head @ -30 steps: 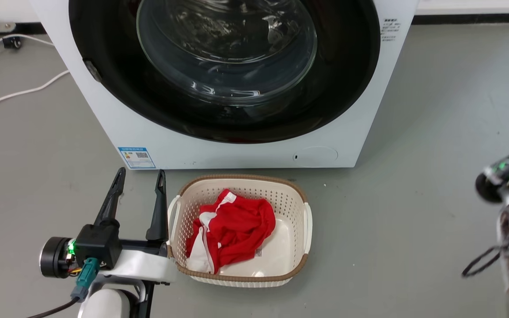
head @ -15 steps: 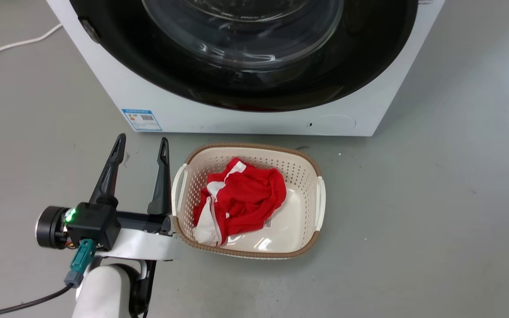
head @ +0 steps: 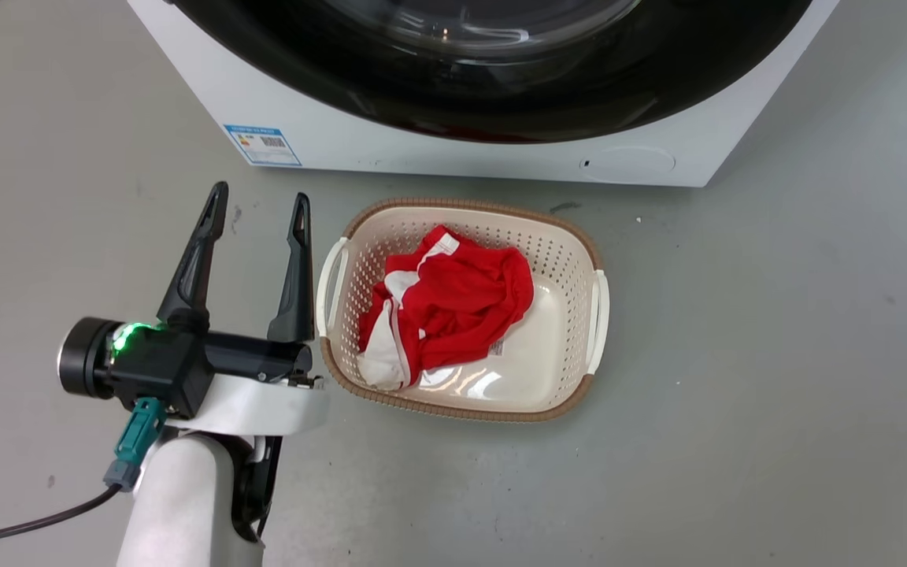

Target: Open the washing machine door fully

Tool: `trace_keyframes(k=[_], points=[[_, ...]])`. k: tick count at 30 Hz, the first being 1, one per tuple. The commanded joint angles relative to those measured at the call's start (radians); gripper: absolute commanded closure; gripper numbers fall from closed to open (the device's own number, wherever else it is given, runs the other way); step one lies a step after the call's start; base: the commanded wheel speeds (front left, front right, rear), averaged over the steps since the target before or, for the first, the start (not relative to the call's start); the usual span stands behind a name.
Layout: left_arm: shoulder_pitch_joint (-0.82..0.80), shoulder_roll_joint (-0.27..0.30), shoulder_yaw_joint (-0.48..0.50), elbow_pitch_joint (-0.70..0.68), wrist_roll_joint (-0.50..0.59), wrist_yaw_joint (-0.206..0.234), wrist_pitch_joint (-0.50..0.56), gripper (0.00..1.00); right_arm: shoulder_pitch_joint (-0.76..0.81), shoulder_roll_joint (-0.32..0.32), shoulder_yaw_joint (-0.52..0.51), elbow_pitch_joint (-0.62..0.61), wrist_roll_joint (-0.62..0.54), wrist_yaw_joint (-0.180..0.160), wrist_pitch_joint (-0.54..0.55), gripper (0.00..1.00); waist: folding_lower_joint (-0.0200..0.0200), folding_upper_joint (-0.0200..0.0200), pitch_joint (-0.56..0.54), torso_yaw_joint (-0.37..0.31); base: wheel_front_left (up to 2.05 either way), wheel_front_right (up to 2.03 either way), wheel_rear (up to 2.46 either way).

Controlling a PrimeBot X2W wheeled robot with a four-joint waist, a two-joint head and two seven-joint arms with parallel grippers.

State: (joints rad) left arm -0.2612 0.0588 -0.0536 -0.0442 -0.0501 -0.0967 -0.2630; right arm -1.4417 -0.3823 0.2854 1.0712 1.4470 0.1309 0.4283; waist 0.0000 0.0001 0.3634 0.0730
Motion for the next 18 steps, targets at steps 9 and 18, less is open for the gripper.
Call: trace_keyframes(k=[9, 18], points=[[-0.042, -0.003, -0.003, -0.007, 0.002, -0.006, -0.003, 0.00, -0.110, 0.050, 0.048, 0.090, -0.065, 0.000, 0.025, 1.00, 0.0000, -0.0001, 0.073, 0.009, 0.00, 0.00, 0.00], [-0.066, -0.005, -0.010, -0.011, -0.001, -0.008, -0.003, 0.00, -0.123, 0.070, 0.061, 0.083, -0.064, 0.000, 0.122, 1.00, 0.0000, -0.0001, 0.103, 0.015, 0.00, 0.00, 0.00]])
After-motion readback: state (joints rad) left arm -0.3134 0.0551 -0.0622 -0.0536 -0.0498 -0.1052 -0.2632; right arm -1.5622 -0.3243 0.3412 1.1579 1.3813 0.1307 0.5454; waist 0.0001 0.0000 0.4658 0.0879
